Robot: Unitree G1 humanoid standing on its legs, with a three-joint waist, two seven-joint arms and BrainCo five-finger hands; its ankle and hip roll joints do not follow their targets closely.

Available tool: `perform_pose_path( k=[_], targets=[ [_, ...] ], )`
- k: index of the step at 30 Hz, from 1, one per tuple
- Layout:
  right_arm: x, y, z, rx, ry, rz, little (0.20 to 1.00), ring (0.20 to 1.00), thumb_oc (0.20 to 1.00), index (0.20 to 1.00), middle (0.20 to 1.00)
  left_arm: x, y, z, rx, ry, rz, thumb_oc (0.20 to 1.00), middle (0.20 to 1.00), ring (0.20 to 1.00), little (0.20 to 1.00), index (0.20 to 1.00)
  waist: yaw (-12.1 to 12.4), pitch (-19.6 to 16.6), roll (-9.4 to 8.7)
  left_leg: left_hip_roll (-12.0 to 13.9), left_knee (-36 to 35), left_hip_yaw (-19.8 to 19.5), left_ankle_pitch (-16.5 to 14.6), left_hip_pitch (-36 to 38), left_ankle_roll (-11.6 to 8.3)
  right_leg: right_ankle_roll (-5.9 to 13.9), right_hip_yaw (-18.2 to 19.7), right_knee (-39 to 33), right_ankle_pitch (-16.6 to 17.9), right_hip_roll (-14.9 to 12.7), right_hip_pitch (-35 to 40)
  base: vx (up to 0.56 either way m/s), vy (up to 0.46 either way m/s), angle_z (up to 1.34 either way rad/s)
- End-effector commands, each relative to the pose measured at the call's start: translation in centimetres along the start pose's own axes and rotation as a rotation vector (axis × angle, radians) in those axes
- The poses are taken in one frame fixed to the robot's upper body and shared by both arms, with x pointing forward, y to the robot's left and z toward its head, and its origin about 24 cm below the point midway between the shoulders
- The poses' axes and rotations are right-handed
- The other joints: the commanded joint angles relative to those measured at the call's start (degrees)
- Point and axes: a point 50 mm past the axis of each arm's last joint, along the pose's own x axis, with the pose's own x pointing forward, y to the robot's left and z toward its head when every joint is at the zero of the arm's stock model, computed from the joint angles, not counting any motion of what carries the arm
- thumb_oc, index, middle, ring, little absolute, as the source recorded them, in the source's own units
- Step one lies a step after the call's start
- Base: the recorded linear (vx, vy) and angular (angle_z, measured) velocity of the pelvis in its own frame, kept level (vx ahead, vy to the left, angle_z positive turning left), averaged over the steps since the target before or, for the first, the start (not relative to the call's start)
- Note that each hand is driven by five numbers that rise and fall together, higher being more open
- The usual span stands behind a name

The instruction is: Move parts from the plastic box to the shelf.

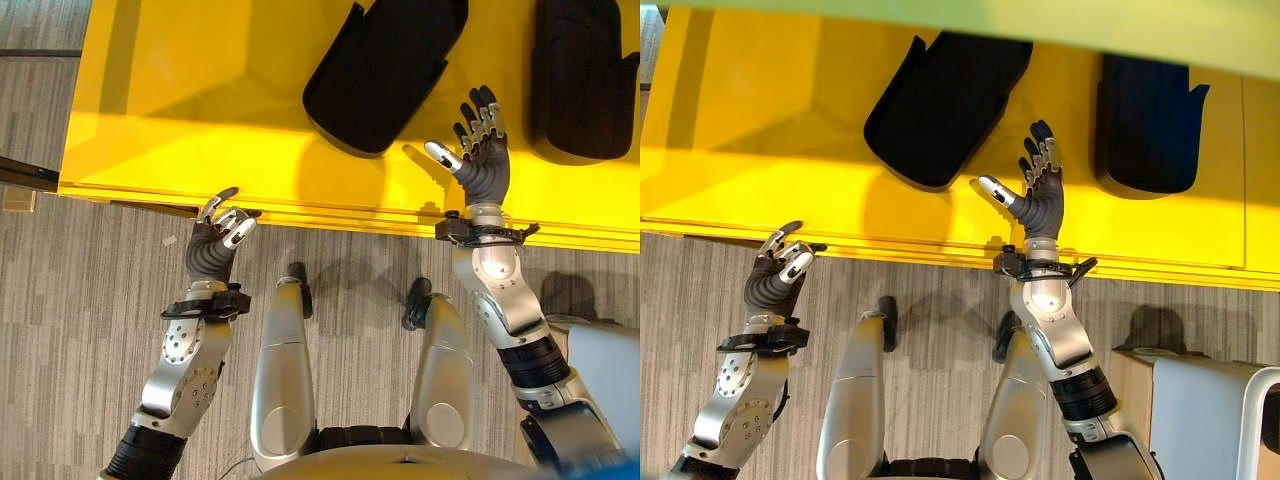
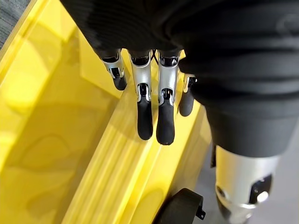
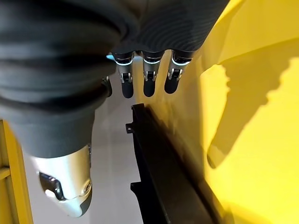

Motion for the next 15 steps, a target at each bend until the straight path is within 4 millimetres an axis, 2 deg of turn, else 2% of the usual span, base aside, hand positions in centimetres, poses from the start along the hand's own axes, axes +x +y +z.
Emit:
perform_pose_path(
  k=[1, 2, 4, 7, 15],
  targets=[
    [0.4, -0.6, 2.8, 0.003, -0.160, 0.000, 1.000, 1.000, 1.000, 1.000, 1.000, -0.1, -1.5, 5.4, 0.026, -0.265, -0.136, 1.000, 1.000, 1.000, 1.000, 1.000, 0.90, -3.35, 2.36, 1.34, -1.30, -2.71, -1.60, 2.15, -1.07, -0.61, -0.93, 1.35, -4.22, -0.46, 3.94, 0.00, 0.000, 0.00],
    [0.4, -0.6, 2.7, -0.002, -0.160, 0.000, 1.000, 1.000, 1.000, 1.000, 1.000, -0.2, -0.6, 4.6, 0.055, -0.220, -0.098, 1.000, 1.000, 1.000, 1.000, 1.000, 1.19, -3.29, 2.57, 1.30, -1.27, -2.70, -1.57, 2.07, -1.00, -0.58, -0.94, 1.42, -4.20, -0.56, 3.94, 0.00, 0.000, 0.00],
    [0.4, -0.6, 2.7, -0.005, -0.161, -0.001, 1.000, 1.000, 1.000, 1.000, 1.000, -0.3, -0.3, 4.3, 0.060, -0.205, -0.091, 1.000, 1.000, 1.000, 1.000, 1.000, 1.29, -3.33, 2.66, 1.29, -1.32, -2.70, -1.58, 2.10, -0.97, -0.56, -0.97, 1.45, -4.24, -0.60, 3.91, 0.00, 0.001, 0.04],
    [0.6, -0.6, 2.6, -0.020, -0.165, -0.004, 1.000, 1.000, 1.000, 1.000, 1.000, -0.7, 0.8, 2.8, 0.093, -0.120, -0.063, 1.000, 1.000, 1.000, 1.000, 1.000, 1.70, -3.09, 2.94, 1.10, -1.26, -2.81, -1.58, 2.06, -0.79, -0.54, -1.00, 1.73, -4.30, -0.79, 3.87, 0.00, 0.000, 0.02],
    [1.0, -0.6, 2.9, -0.043, -0.191, -0.017, 1.000, 1.000, 1.000, 1.000, 1.000, -1.5, 2.1, 0.6, 0.098, 0.007, -0.062, 1.000, 1.000, 1.000, 1.000, 1.000, 2.34, -2.78, 3.43, 0.87, -1.26, -3.04, -1.54, 2.06, -0.62, -0.46, -0.87, 1.91, -4.41, -0.87, 3.90, 0.00, 0.002, 0.04]
  ],
)
